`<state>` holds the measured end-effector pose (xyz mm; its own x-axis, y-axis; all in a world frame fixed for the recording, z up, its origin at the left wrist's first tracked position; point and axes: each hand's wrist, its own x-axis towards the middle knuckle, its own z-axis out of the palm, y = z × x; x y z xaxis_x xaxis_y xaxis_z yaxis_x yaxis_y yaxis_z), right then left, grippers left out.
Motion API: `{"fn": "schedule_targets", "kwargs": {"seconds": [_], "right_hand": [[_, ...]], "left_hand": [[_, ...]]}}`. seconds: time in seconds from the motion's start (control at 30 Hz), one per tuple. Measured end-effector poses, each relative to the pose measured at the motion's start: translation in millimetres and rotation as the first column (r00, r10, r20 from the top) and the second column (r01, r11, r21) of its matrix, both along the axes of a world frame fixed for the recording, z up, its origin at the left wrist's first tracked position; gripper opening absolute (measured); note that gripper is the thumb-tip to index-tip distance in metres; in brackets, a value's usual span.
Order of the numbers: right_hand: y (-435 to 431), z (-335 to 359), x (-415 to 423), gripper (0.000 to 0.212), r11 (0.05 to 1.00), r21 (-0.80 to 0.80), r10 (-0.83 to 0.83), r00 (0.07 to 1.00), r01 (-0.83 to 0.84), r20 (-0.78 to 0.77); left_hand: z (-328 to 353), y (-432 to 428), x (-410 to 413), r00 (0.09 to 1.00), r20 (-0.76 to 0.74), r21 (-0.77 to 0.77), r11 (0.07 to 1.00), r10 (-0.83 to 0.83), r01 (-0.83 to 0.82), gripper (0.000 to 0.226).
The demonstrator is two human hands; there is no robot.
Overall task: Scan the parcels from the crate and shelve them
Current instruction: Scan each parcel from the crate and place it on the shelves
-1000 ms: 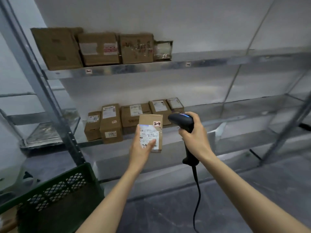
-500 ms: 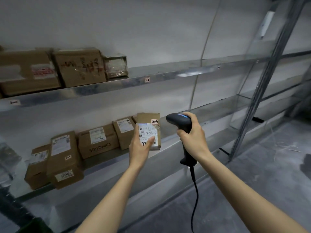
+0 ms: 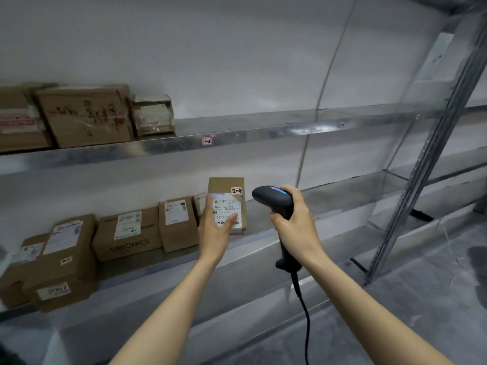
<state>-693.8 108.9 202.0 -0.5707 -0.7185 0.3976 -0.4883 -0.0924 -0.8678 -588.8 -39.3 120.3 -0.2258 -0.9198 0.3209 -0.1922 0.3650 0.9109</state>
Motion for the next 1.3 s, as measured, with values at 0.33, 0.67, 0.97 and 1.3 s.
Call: {"fn": "schedule_targets", "kwargs": {"seconds": [0.33, 0.67, 0.97, 1.3], "right_hand": [[13, 5, -86, 0.048, 0.975, 0.012, 0.220, 0.975, -0.220, -0.014], [14, 0, -107, 0.048, 0.950, 0.032, 0.311, 0.950, -0.311, 0.008], [9, 2, -94, 0.047, 0.946, 0.028, 0.322, 0.947, -0.322, 0.012], [4, -1, -78, 0.048, 0.935, 0.051, 0.349, 0.937, -0.350, 0.029]], "left_hand": [[7, 28, -69, 0.973, -0.016, 0.029, 0.973, 0.228, -0.228, 0.082], [3, 45, -86, 0.949, 0.001, -0.001, 0.949, 0.314, -0.314, 0.085], [4, 35, -76, 0.946, 0.009, -0.063, 0.944, 0.324, -0.323, 0.086], [-4, 33, -67, 0.944, -0.046, -0.038, 0.944, 0.326, -0.328, 0.085]]}}
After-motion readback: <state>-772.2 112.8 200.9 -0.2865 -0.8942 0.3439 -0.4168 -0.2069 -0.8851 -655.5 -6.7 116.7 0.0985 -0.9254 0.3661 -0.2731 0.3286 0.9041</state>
